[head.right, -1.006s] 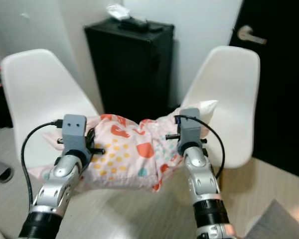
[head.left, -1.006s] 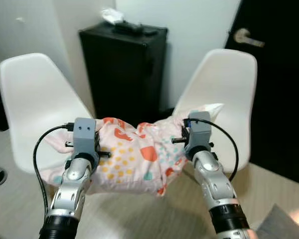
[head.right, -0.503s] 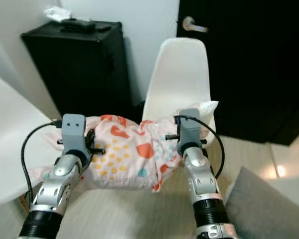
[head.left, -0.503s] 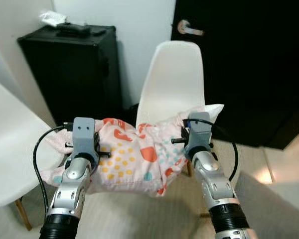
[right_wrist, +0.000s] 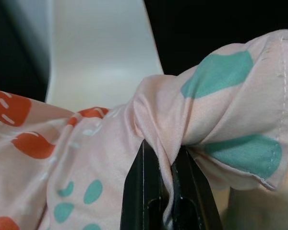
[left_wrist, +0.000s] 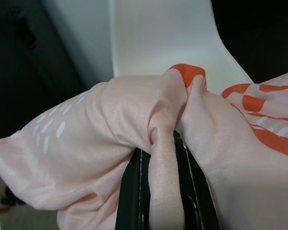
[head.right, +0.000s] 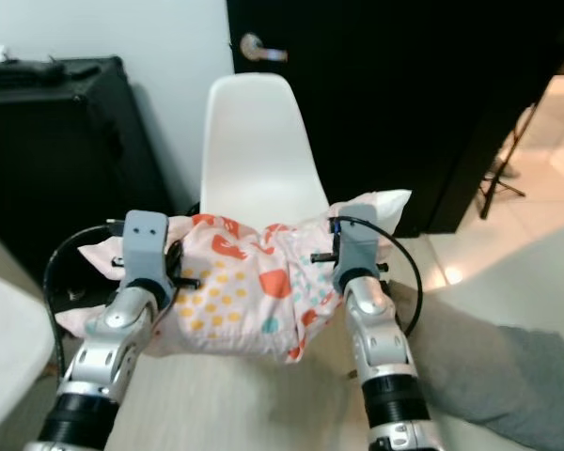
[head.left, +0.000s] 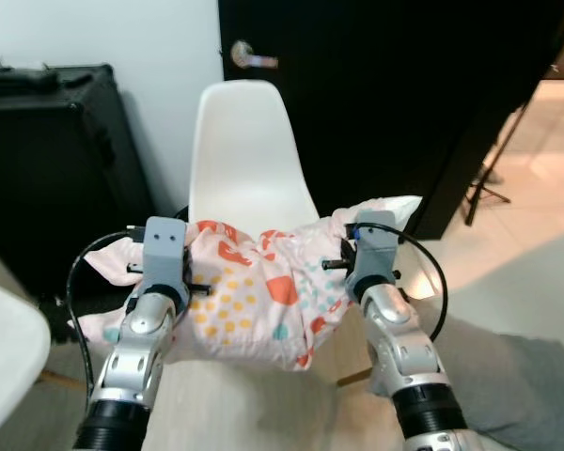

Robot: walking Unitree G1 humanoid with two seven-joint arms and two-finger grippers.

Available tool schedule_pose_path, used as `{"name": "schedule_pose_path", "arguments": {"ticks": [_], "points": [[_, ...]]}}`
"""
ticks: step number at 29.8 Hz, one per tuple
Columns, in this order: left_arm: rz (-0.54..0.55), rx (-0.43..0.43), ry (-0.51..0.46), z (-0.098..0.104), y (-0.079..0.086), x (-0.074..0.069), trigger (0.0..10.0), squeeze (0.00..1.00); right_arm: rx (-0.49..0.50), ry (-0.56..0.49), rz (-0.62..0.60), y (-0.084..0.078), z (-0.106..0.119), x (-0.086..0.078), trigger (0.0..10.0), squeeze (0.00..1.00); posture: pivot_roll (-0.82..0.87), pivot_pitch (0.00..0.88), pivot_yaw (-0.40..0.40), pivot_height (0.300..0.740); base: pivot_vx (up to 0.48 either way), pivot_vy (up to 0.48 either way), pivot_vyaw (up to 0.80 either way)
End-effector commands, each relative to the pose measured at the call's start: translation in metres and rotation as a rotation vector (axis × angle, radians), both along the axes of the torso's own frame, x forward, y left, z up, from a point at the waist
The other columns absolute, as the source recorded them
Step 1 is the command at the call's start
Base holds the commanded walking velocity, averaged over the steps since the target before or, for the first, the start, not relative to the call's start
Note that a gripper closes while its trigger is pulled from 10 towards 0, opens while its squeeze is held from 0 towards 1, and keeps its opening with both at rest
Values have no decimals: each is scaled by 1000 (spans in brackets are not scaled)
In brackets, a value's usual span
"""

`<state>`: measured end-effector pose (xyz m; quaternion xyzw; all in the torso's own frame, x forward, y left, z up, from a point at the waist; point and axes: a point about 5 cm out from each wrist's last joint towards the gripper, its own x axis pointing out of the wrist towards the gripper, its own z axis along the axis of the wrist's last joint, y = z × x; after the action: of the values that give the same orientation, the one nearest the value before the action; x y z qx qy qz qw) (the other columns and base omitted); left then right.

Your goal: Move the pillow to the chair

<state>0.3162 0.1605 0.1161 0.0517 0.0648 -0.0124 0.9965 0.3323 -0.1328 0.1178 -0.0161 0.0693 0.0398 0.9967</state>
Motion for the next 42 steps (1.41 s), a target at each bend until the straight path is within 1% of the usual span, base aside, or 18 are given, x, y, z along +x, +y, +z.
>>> {"name": "schedule_pose_path", "arguments": {"ticks": [1,5,6,7,11,21,39,42], "points": [[-39,20,-46,12,-5,4,10000,0,18,-75,25,7,16,4,10000,0,32,30,42,710,0,0,0],[-40,0,-53,14,-2,4,10000,0,12,-89,28,9,18,4,10000,0,34,28,43,710,0,0,0],[-42,-17,-62,15,-2,4,10000,0,10,-92,33,10,18,4,10000,0,34,28,43,710,0,0,0],[-60,-53,-68,17,-3,3,10000,0,9,-95,39,11,18,4,10000,0,36,25,42,710,0,0,0],[-80,-87,-76,18,-5,2,10000,0,8,-99,47,13,18,3,10000,0,37,21,43,710,62,0,0],[-105,-87,-71,18,-10,1,10000,0,2,-105,47,14,19,4,10000,0,36,23,43,710,276,0,0],[-103,-94,-68,18,-10,1,10000,0,1,-103,42,11,18,4,10000,0,34,26,41,710,305,0,0],[-105,-75,-71,18,-9,1,10000,0,1,-104,43,11,18,4,10000,0,35,26,40,710,309,0,0]]}}
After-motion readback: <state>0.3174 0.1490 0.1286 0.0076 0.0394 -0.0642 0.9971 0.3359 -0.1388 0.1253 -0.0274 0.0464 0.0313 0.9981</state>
